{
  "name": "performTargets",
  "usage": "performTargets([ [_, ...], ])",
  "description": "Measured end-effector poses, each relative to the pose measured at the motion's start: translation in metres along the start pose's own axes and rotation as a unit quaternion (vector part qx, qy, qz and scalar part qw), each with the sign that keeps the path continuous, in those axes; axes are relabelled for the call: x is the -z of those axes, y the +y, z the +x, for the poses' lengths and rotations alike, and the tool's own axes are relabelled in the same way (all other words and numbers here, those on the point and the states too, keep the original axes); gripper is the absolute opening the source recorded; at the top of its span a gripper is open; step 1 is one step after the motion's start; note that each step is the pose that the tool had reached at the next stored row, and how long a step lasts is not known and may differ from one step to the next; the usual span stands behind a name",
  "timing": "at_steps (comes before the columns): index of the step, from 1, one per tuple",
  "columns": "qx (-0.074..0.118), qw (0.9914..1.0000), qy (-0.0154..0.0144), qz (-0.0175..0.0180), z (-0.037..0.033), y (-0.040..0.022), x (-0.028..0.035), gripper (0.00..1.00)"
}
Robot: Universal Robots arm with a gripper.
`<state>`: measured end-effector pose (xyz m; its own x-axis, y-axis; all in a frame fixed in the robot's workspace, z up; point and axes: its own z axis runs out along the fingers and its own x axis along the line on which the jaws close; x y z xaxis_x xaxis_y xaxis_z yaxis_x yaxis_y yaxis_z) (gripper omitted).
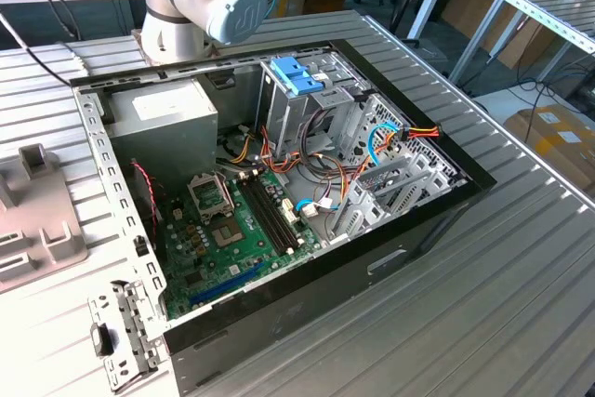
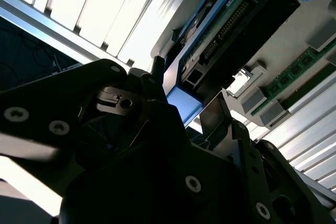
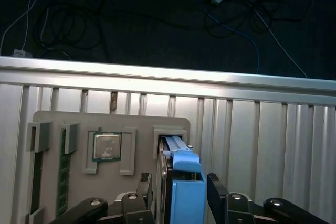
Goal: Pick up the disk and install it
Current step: 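Pick up the disk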
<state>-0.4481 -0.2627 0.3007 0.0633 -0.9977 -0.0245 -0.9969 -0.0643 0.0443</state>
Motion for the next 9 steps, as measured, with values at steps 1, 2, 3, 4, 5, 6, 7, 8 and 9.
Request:
performTargets([
  [1, 0.000, 1.00000, 0.0000, 0.0000, 0.0000, 0.0001, -0.0009, 0.54],
  [2, 0.000, 1.00000, 0.0000, 0.0000, 0.0000, 0.0002, -0.0019, 0.54],
  [3, 0.000, 1.00000, 0.0000, 0.0000, 0.0000, 0.0003, -0.0026, 0.54],
  [4, 0.000, 1.00000, 0.0000, 0.0000, 0.0001, 0.0004, -0.0039, 0.54],
  [5, 0.000, 1.00000, 0.0000, 0.0000, 0.0001, 0.0006, -0.0052, 0.54],
  [6, 0.000, 1.00000, 0.0000, 0.0000, 0.0001, 0.0006, -0.0060, 0.54],
  [7, 0.000, 1.00000, 0.0000, 0.0000, 0.0001, 0.0007, -0.0068, 0.54],
  [8, 0.000, 1.00000, 0.0000, 0.0000, 0.0001, 0.0007, -0.0075, 0.54],
  [9, 0.000, 1.00000, 0.0000, 0.0000, 0.0001, 0.0007, -0.0082, 0.54],
])
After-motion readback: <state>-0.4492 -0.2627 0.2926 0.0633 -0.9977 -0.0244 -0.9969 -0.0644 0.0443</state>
